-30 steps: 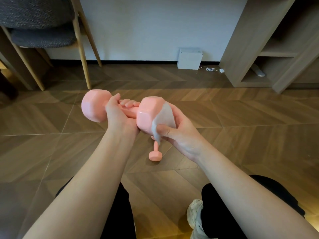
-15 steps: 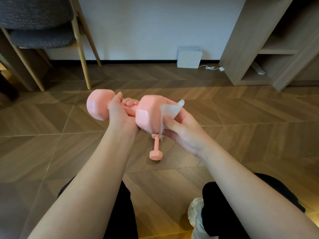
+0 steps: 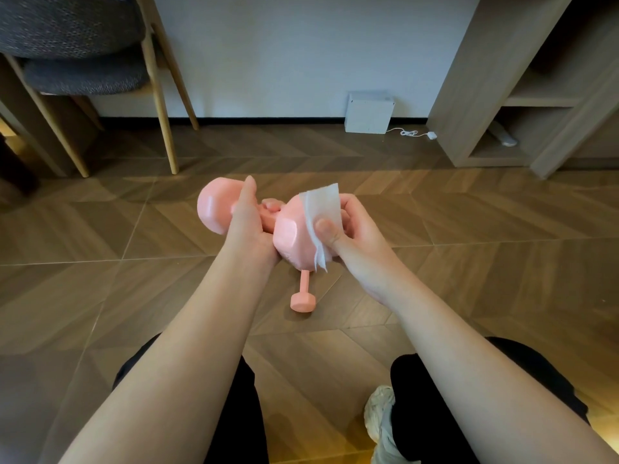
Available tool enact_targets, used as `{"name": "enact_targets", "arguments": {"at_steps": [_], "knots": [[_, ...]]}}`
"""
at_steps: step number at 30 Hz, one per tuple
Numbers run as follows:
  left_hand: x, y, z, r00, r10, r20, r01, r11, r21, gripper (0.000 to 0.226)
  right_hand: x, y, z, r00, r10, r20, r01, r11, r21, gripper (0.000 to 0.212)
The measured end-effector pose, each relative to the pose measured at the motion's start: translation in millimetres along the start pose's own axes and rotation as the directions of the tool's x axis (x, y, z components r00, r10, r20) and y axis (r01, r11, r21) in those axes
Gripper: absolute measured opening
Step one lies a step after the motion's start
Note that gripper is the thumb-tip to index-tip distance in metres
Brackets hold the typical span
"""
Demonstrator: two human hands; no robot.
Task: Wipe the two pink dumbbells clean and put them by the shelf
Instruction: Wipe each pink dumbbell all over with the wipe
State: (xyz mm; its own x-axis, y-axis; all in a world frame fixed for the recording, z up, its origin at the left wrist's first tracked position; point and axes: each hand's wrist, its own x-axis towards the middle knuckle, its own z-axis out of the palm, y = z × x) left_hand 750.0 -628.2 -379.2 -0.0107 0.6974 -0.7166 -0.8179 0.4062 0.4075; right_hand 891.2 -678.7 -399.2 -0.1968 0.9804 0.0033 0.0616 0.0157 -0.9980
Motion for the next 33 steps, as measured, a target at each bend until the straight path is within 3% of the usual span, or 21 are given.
{"name": "enact_targets", "arguments": {"at_steps": [2, 5, 12, 18, 23, 25, 28, 33], "knots": [[-1.1, 0.7, -2.5, 1.0, -0.009, 0.017, 0.008, 0.998, 0.063, 0.039, -2.7, 1.5, -5.2, 0.998, -0.015, 0.062, 0.016, 1.0, -0.015, 0.074], [-5.2, 2.6, -5.0, 0.999, -0.024, 0.045, 0.013, 0.973, 0.23, 0.037, -4.5, 2.6, -5.3, 0.994, -0.055, 0.091, 0.063, 0.995, -0.083, 0.08], [-18.6, -5.6, -2.9, 0.99, 0.059, 0.125, -0.115, 0.851, 0.512, 0.043, -4.7, 2.4, 8.6, 0.997, -0.066, -0.04, 0.061, 0.99, -0.124, 0.076], [-29.7, -7.5, 2.9, 0.999, -0.017, 0.051, -0.011, 0.863, 0.505, 0.044, -4.2, -3.8, 5.2, 0.989, -0.077, -0.127, 0.06, 0.989, -0.135, 0.035], [-29.3, 0.1, 2.0, 1.0, -0.013, 0.016, 0.004, 0.882, 0.472, 0.043, -6.7, -4.9, -17.1, 0.997, -0.047, 0.069, 0.054, 0.992, -0.11, 0.016], [-28.3, 2.2, 1.7, 0.999, 0.004, 0.038, -0.022, 0.874, 0.486, 0.049, -7.9, -5.0, -20.8, 0.987, -0.048, 0.151, 0.061, 0.995, -0.083, 0.036], [-29.0, 1.9, -1.5, 1.0, 0.02, 0.023, -0.028, 0.873, 0.486, 0.047, -7.0, -5.1, -17.1, 0.985, -0.072, 0.159, 0.092, 0.988, -0.123, 0.063], [-42.4, -8.5, -0.7, 0.999, 0.023, 0.041, -0.042, 0.843, 0.536, 0.048, -8.3, -1.9, 4.3, 0.999, -0.03, 0.016, 0.032, 0.986, -0.162, 0.074]]}}
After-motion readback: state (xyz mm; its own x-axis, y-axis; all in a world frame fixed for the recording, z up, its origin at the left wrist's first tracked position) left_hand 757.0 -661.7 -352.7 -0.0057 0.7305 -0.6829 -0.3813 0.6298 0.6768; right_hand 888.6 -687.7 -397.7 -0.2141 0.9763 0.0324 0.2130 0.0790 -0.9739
